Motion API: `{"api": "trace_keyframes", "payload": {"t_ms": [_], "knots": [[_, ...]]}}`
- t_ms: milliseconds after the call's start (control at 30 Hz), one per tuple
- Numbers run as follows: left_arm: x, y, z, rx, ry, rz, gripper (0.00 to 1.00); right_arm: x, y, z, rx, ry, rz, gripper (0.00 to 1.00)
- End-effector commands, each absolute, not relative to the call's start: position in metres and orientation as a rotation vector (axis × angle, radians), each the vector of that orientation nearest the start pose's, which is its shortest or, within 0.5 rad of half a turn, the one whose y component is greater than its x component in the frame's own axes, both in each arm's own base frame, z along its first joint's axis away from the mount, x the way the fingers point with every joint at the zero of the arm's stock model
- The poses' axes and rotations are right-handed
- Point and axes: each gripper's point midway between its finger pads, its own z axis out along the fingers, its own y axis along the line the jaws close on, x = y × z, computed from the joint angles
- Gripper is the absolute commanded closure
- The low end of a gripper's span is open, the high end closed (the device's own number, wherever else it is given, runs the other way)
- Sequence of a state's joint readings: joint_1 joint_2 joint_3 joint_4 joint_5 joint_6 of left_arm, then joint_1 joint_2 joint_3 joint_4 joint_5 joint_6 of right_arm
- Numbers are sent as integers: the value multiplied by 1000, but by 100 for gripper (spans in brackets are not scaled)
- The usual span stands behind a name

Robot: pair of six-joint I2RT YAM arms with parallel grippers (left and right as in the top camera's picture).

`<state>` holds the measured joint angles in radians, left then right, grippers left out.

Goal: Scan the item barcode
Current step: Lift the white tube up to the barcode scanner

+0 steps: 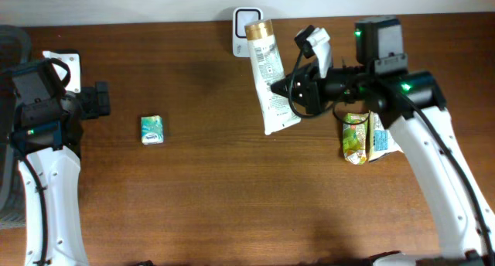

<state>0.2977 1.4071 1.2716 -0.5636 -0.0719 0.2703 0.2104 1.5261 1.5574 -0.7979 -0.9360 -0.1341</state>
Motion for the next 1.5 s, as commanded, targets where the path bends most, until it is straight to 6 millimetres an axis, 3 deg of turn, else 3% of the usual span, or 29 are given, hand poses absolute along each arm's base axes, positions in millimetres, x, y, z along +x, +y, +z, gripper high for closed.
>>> {"api": "trace_keyframes", "payload": {"t_ms": [0,200,367,467,567,633,733,867,1033,1267,1467], "knots": [[393,135,252,-62,2274,395,1,317,214,366,-890,1885,1123,96],[393,135,251,-62,2274,395,1,322,211,366,-773,1965,1120,96],[393,135,252,-62,2274,395,1,353,206,371,-612,2048,833,96],[393,135,251,-62,2274,395,1,389,196,367,-509,2071,490,96],[393,135,251,-62,2274,395,1,437,188,342,-433,2055,67,96],[393,135,251,-62,2274,395,1,465,186,326,-404,2026,-118,96],[393,135,251,-62,2274,395,1,518,188,289,-499,1945,-436,96],[393,135,252,-62,2274,395,1,570,190,238,-575,1840,-737,96],[393,135,251,-62,2274,395,1,604,207,187,-776,1695,-938,96],[393,135,251,-62,2274,395,1,619,210,138,-906,1628,-1043,96],[393,135,251,-62,2274,395,1,628,194,133,-879,1626,-1066,96]]}}
